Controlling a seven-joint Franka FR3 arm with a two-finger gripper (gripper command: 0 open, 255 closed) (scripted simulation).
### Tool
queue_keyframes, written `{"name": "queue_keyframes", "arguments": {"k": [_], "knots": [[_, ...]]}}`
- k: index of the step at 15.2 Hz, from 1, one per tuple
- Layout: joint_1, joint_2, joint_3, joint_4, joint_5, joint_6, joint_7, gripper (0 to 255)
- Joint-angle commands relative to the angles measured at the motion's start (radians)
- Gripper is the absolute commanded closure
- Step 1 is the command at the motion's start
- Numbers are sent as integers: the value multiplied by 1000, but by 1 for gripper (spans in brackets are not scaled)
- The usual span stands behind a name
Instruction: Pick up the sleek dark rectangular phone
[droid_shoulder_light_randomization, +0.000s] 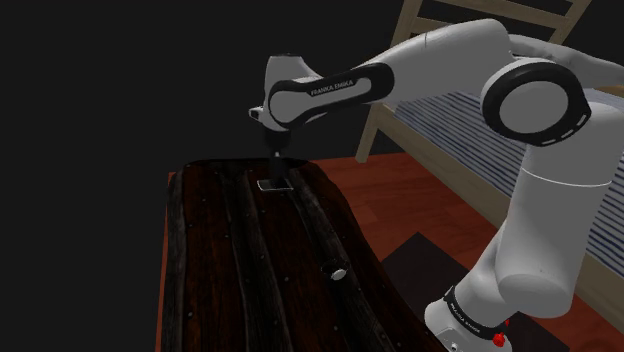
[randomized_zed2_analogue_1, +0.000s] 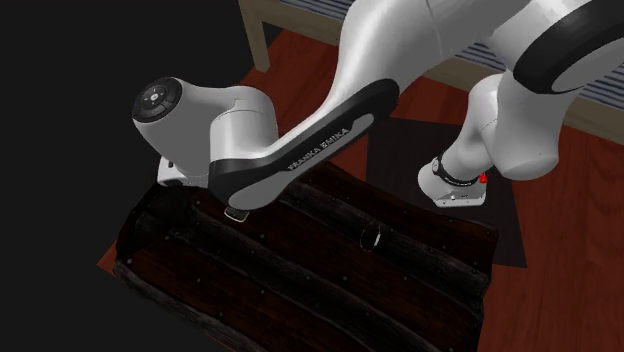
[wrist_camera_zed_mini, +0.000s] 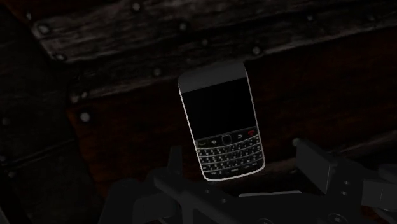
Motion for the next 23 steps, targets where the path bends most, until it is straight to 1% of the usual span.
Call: {"name": "queue_keyframes", "arguments": {"k": [1, 7, 9, 10, 19, 23], "knots": [[7, 33, 6, 21, -5, 11, -13, 0], [8, 69, 4, -12, -9, 78, -13, 0], [8, 72, 4, -15, -9, 85, -13, 0], [9, 72, 4, -14, -9, 84, -13, 255], [8, 72, 4, -14, -9, 85, -13, 255], [7, 48, 5, 6, -7, 40, -13, 255]]}}
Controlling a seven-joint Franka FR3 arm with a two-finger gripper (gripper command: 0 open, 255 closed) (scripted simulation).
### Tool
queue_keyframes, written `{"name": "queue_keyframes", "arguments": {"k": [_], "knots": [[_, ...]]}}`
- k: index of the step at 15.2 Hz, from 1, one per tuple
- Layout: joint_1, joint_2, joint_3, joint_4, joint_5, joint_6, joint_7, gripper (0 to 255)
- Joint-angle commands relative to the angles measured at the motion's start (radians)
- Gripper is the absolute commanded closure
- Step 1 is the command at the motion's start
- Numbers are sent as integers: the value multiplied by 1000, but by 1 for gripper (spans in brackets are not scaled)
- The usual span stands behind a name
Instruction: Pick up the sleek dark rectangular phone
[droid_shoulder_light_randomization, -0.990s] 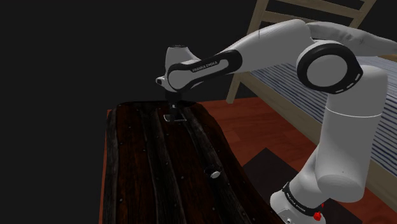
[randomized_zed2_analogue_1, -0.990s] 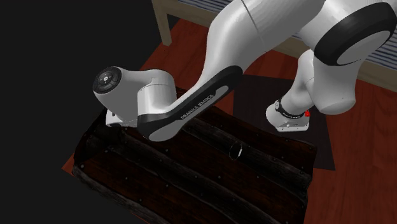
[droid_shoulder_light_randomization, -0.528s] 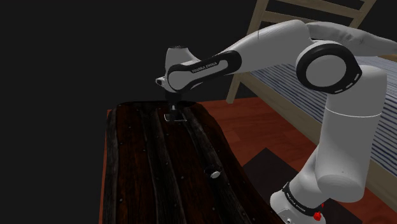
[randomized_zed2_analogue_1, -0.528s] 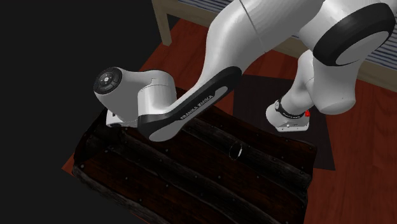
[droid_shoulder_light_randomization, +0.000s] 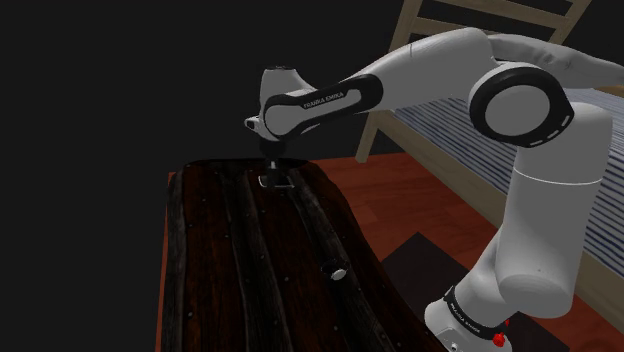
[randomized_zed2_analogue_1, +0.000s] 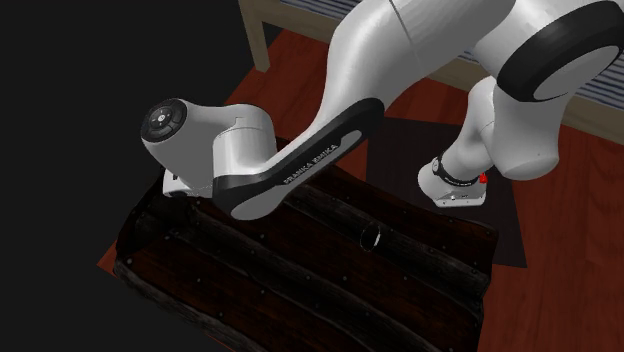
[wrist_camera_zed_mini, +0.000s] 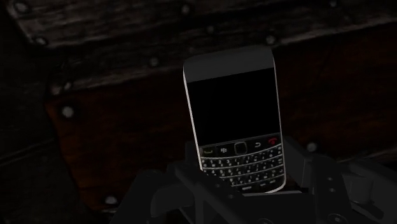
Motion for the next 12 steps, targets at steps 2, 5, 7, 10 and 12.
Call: {"name": "queue_keyframes", "arguments": {"k": [2, 5, 7, 10, 12], "knots": [[-1, -17, 1, 18, 2, -35, 0, 255], [-1, -33, 2, 37, 3, -70, 1, 255], [-2, -42, 2, 51, 4, -93, 1, 255], [-2, -55, 3, 73, 5, -129, 2, 255], [-2, -60, 3, 82, 6, -142, 2, 255]]}}
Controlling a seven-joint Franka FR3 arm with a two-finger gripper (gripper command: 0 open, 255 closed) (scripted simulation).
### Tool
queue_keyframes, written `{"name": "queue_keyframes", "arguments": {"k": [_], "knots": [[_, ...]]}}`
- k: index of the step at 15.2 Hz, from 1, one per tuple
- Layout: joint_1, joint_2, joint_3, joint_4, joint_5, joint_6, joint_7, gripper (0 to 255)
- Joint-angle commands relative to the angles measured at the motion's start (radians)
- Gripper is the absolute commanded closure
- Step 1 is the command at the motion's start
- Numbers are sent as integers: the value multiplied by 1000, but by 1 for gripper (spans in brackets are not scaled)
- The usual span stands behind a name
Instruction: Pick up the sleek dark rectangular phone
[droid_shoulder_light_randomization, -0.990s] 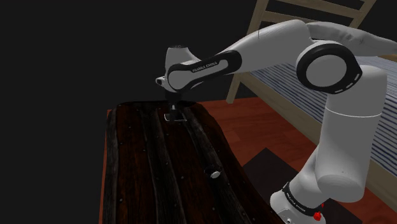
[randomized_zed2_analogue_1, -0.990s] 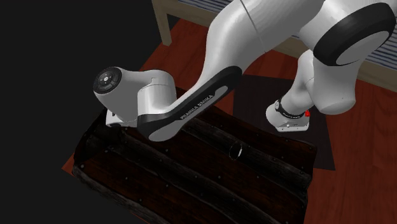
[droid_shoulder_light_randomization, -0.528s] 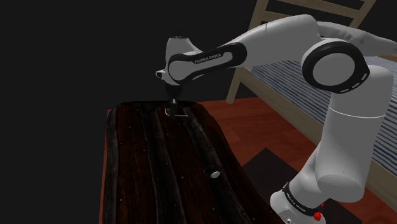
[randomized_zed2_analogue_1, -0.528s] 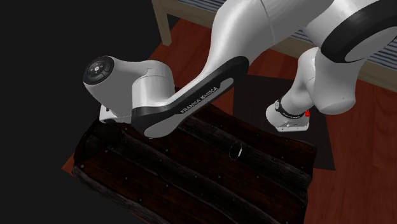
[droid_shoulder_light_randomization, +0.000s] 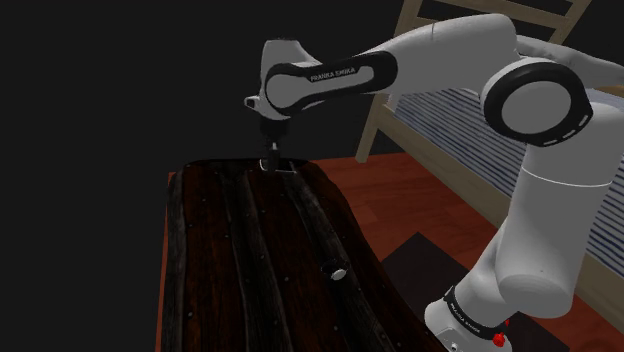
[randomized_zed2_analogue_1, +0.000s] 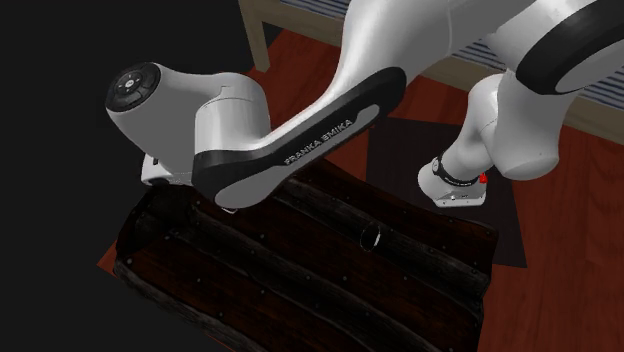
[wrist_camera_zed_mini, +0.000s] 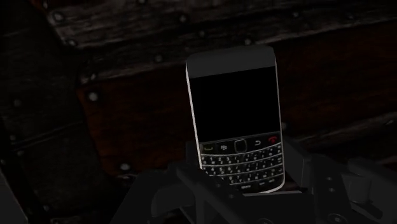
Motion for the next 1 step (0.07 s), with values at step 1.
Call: {"name": "queue_keyframes", "arguments": {"k": [1], "knots": [[0, -3, 0, 5, 0, -8, 0, 255]]}}
